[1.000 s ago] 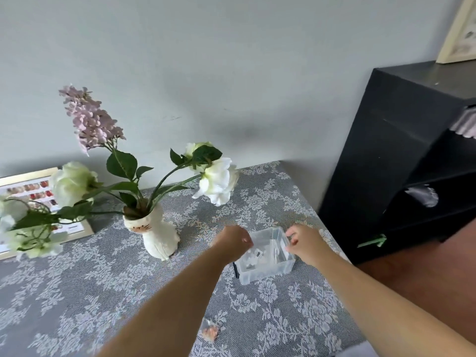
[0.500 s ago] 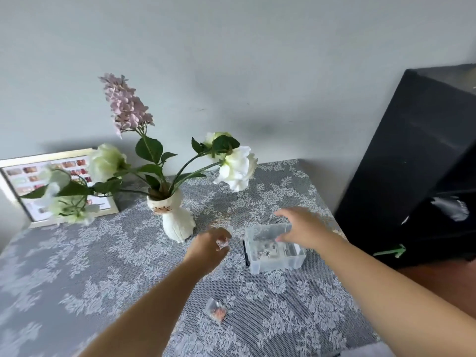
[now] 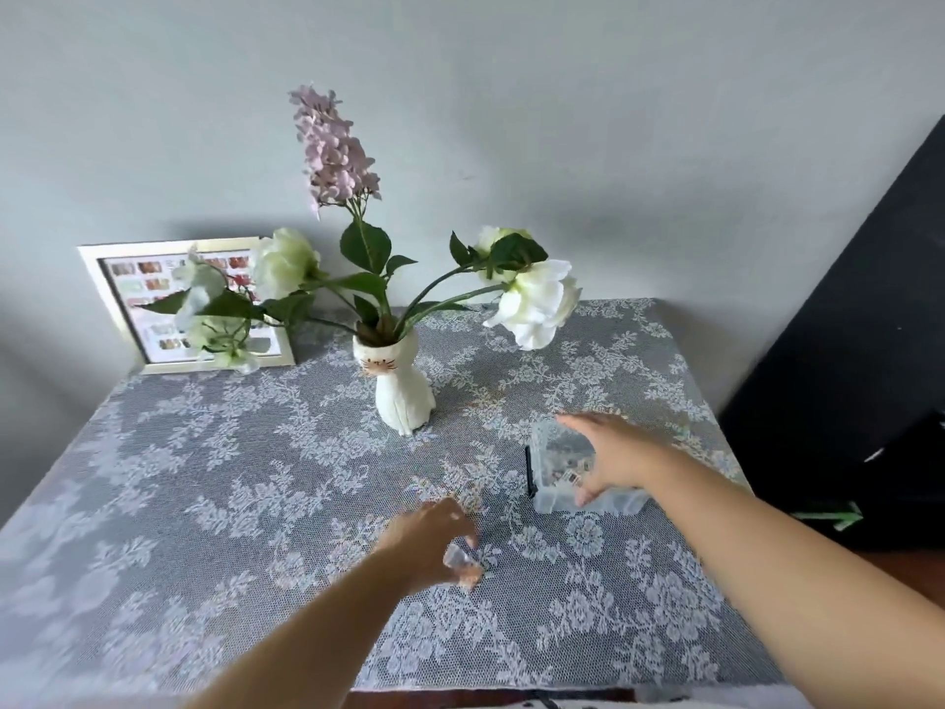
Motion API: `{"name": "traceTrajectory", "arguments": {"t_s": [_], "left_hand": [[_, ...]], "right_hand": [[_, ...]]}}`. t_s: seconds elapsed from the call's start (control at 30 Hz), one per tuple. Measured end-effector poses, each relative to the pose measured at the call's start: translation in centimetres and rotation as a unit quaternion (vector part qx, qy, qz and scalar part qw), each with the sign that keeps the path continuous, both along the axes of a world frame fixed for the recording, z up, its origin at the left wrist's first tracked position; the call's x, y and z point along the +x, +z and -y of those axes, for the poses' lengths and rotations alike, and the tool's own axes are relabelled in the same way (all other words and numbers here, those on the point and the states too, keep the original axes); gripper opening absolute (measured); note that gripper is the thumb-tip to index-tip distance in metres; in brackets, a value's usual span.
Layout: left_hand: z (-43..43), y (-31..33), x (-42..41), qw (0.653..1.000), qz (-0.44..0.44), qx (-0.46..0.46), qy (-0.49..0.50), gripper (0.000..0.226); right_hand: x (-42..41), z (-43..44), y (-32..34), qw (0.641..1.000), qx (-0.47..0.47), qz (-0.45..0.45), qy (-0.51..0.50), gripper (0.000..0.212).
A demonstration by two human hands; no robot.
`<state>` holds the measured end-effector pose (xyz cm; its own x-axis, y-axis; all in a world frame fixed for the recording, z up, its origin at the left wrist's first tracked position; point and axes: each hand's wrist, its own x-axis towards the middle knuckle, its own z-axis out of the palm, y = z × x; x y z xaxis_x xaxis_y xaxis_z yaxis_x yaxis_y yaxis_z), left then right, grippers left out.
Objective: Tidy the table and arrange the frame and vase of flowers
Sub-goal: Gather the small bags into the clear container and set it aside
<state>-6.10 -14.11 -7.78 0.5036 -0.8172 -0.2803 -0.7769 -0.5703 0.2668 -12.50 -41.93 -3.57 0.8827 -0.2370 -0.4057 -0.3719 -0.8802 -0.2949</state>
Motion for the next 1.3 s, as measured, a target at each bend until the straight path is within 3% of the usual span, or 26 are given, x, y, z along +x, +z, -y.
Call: {"name": "traceTrajectory", "arguments": {"t_s": [0.17,0.3,0.43,0.73,1.13,1.3], "left_hand": [[0.0,-0.3,-0.2,1.0,-0.001,0.007,0.007,0.021],[0.1,0.3,0.0,0.996,-0.069,-0.003,0.061,0.011],[1.4,2.6,1.3,0.986,-0.12,-0.06,0.098,0.012],[8.4,8.6,3.0,0.976,-0.106,-0.164,0.097,0.01],[15.7,6.5,0.9,0.989,-0.119,-0.091,0.016,0.016],[15.3,5.1,1.0,0.988,-0.123,-0.091,0.02,0.023]], "right_hand": [[-0.1,0.1,0.0,1.0,0.004,0.006,0.005,0.126],[-0.3,0.0,0.1,1.0,0.003,0.006,0.009,0.126],[-0.7,0.0,0.3,1.0,-0.001,0.005,0.013,0.125],[-3.2,2.3,1.7,1.0,-0.027,0.008,-0.008,0.122],[-4.2,3.1,1.7,0.999,0.01,0.02,-0.031,0.102],[-4.3,3.1,1.7,0.999,0.013,0.024,-0.034,0.113]]}}
